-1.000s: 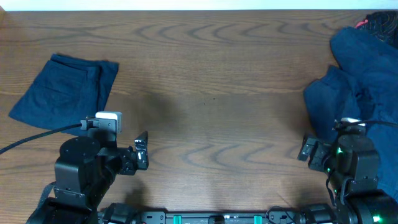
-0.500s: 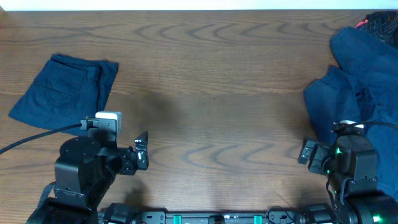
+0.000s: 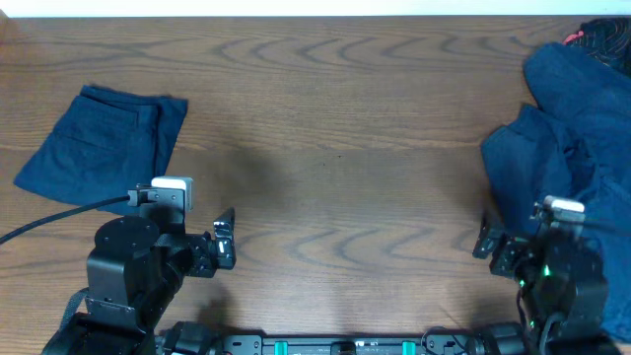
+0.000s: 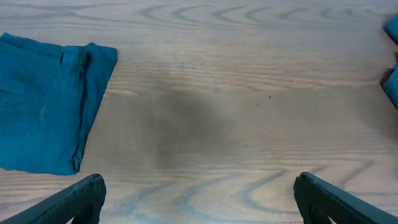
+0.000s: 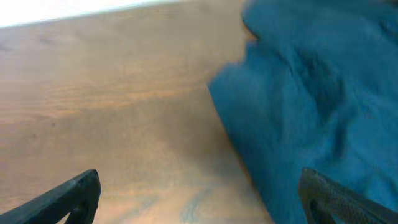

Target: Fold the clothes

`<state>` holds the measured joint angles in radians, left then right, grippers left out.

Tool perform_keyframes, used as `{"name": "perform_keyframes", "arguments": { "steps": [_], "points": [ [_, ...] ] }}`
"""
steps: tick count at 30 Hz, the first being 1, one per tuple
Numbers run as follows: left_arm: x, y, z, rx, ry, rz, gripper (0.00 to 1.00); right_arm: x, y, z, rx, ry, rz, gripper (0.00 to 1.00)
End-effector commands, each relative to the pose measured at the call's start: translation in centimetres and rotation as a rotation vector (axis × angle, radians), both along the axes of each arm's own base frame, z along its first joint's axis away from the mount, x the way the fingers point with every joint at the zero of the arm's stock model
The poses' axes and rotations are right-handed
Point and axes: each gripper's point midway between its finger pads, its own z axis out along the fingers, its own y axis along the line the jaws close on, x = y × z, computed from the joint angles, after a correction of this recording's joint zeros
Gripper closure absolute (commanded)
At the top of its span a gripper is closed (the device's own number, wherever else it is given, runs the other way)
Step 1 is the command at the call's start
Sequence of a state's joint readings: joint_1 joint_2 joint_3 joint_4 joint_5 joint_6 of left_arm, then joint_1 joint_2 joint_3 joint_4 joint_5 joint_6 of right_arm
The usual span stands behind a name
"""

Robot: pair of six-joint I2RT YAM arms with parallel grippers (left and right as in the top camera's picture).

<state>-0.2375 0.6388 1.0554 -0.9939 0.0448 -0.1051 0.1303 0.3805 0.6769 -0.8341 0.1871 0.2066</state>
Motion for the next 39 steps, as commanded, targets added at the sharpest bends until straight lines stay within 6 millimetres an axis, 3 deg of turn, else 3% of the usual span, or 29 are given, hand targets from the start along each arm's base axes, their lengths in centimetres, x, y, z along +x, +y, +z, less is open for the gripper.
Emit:
{"name": "perform_keyframes", "arguments": {
  "steps": [1, 11, 17, 26, 39],
  "points": [
    [0.1, 0.3, -0.2, 0.002, 0.005, 0.018, 0.02, 0.2, 2.0, -1.6, -0.09, -0.063, 0.18, 0.01],
    [0.1, 0.3, -0.2, 0.002, 0.005, 0.018, 0.02, 2.8, 3.1, -2.0, -0.083, -0.429, 0.214, 0.01],
    [0.1, 0.3, -0.2, 0.002, 0.005, 0.018, 0.02, 3.9, 2.8, -2.5, -0.089, -0.541, 0.188, 0.01],
    [0.1, 0.3, -0.2, 0.002, 0.005, 0.018, 0.02, 4.3, 2.6, -6.0, -0.096, -0.452, 0.186, 0.01],
    [0.1, 0.3, -0.2, 0.002, 0.006, 0.018, 0.02, 4.2, 3.0, -5.9, -0.089, -0.455, 0.207, 0.01]
  ]
}}
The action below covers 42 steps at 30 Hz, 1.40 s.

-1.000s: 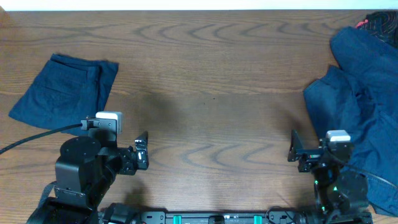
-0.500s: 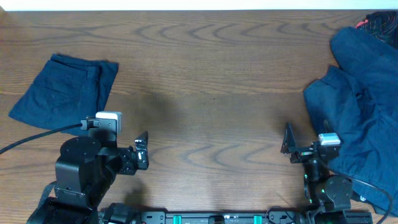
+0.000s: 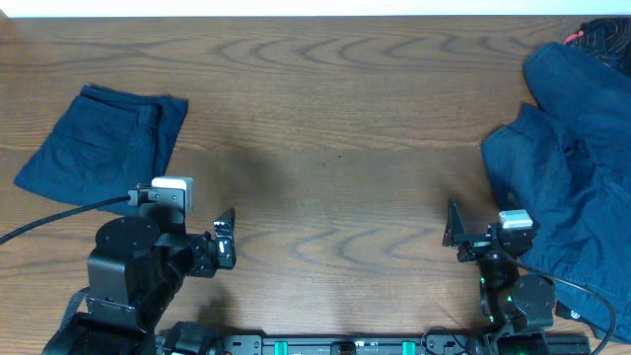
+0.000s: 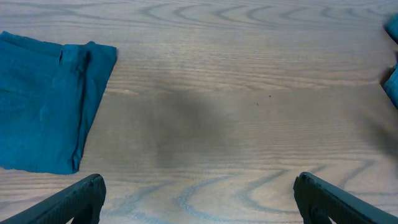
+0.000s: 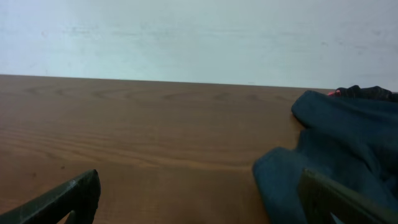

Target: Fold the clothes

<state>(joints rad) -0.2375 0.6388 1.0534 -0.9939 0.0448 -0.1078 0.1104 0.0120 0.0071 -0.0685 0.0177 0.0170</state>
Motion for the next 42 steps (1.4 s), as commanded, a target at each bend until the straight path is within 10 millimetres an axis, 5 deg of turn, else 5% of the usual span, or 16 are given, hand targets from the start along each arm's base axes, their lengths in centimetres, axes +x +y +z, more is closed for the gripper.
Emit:
{"name": "perform_keyframes", "arguments": {
  "steps": [1, 29, 36, 42],
  "points": [
    [0.1, 0.3, -0.2, 0.003, 0.003, 0.017, 0.02, 0.0, 0.0, 0.0, -0.014, -0.002, 0.004, 0.01],
    [-0.3, 0.8, 0.0, 0.002, -0.004, 0.038, 0.02, 0.0, 0.0, 0.0, -0.014, -0.002, 0.004, 0.01],
    [-2.0, 3.8, -2.1, 0.105, 0.034, 0.123, 0.02, 0.0, 0.0, 0.0, -0.014, -0.002, 0.004, 0.01],
    [-2.4, 4.6, -7.1, 0.103, 0.01, 0.167, 0.02, 0.0, 0.0, 0.0, -0.014, -0.002, 0.004, 0.01]
  ]
}}
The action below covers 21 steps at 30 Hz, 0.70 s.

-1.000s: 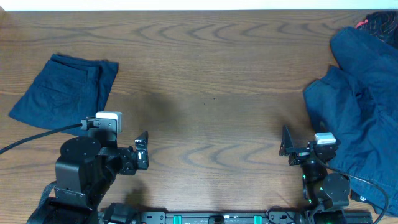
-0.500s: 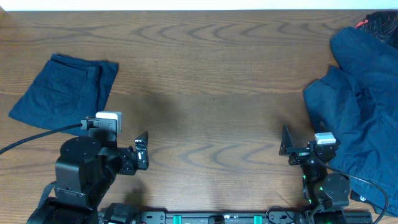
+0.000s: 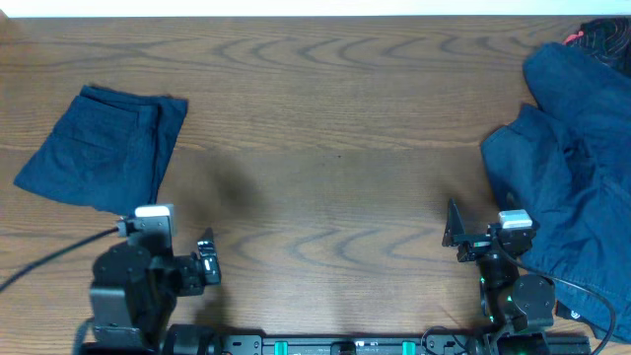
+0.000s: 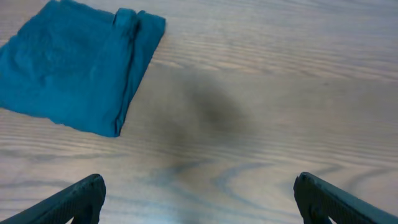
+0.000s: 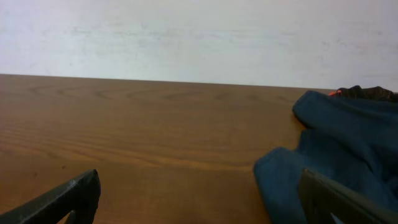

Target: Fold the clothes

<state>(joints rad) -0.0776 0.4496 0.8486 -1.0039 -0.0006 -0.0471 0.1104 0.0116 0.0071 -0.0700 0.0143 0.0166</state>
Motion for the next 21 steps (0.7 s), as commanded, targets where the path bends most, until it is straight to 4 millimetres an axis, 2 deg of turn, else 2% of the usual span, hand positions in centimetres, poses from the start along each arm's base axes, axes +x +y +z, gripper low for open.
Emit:
{"name": "perform_keyframes", "arguments": {
  "steps": [1, 5, 8, 16, 21],
  "points": [
    [0.1, 0.4, -2.9, 0.023, -0.031, 0.01, 0.02, 0.0, -0.1, 0.0, -0.013, -0.003, 0.0, 0.01],
    [1.7, 0.3, -5.4, 0.012, -0.159, 0.011, 0.02, 0.0, -0.1, 0.0, -0.013, -0.003, 0.0, 0.01],
    [3.3, 0.2, -6.2, 0.003, -0.273, 0.012, 0.02, 0.0, -0.1, 0.0, -0.013, -0.003, 0.0, 0.01],
    [6.7, 0.3, -5.6, -0.012, -0.572, 0.03, 0.02, 0.0, -0.1, 0.0, -0.013, -0.003, 0.0, 0.01],
    [7.2, 0.6, -5.2, 0.013, -0.675, 0.033, 0.02, 0.0, -0.1, 0.0, -0.013, -0.003, 0.0, 0.01]
  ]
}}
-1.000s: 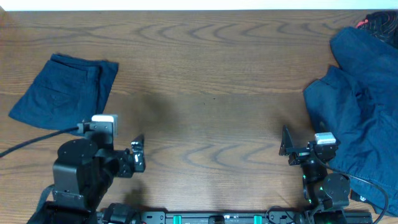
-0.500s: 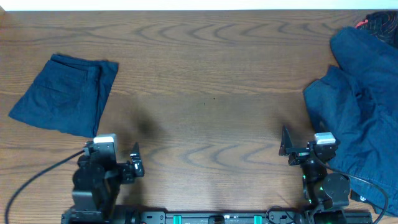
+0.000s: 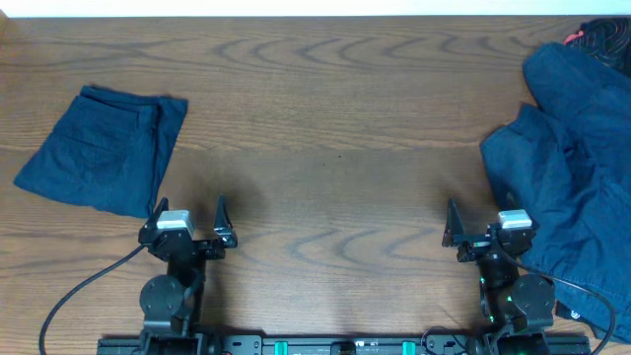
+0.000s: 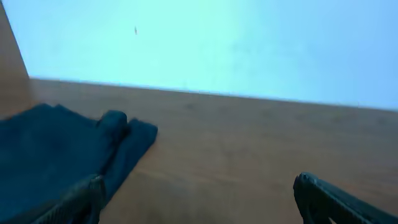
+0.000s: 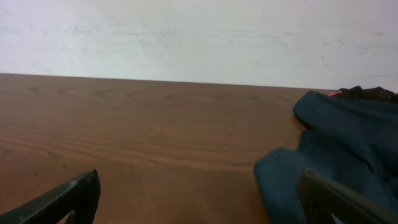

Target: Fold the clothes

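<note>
A folded dark blue garment (image 3: pixel 99 148) lies flat at the table's left; the left wrist view shows it at lower left (image 4: pixel 62 149). An unfolded heap of dark blue clothes (image 3: pixel 572 168) covers the right side and reaches into the right wrist view (image 5: pixel 336 149). My left gripper (image 3: pixel 187 212) sits low at the front edge, open and empty, just in front of the folded piece. My right gripper (image 3: pixel 471 219) is parked at the front right, open and empty, its right finger beside the heap's edge.
The wooden table (image 3: pixel 335 118) stretches between the two lots of clothing. A dark item with a pink trim (image 3: pixel 592 37) pokes out behind the heap at the far right corner. A pale wall (image 5: pixel 186 31) stands behind the table.
My left arm has dropped to a low parked pose at the front edge, its camera now looking level across the table instead of down. The right arm and the clothes have not moved.
At first both arms were raised, the right one over the edge of the heap, the left one in front of the folded garment. Then the right arm was parked low at the front. Then the left arm had drawn back, and now it is parked low too.
</note>
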`<state>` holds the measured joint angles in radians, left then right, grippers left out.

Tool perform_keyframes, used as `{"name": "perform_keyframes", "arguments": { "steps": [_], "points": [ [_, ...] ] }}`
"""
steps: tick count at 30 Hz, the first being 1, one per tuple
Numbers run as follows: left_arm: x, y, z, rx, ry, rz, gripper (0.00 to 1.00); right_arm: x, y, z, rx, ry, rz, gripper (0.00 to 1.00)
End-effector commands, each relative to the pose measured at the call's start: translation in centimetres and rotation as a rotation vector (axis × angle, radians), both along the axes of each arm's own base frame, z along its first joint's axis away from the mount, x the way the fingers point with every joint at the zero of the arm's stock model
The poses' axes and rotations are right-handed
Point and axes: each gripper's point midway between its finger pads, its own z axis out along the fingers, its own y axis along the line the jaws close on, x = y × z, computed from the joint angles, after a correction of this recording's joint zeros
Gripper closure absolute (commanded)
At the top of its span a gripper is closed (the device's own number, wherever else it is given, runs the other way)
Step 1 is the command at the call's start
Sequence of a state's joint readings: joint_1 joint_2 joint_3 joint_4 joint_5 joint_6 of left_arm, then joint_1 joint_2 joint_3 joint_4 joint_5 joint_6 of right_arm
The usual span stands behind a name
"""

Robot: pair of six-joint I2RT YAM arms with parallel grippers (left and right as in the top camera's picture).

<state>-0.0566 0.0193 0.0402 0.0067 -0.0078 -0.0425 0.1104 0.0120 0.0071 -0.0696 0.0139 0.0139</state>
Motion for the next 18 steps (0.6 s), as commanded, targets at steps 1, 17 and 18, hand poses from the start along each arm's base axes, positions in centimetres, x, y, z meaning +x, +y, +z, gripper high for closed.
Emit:
{"name": "perform_keyframes", "arguments": {
  "steps": [1, 17, 18],
  "points": [
    [0.1, 0.5, 0.3, 0.069, -0.047, 0.022, 0.02, 0.0, -0.1, 0.0, -0.011, -0.003, 0.0, 0.01],
    [-0.1, 0.3, -3.3, 0.133, 0.099, -0.001, 0.02, 0.0, -0.1, 0.0, -0.011, -0.003, 0.0, 0.01],
    [-0.1, 0.3, -3.3, 0.133, 0.1, -0.001, 0.02, 0.0, -0.1, 0.0, -0.011, -0.003, 0.0, 0.01]
  ]
}}
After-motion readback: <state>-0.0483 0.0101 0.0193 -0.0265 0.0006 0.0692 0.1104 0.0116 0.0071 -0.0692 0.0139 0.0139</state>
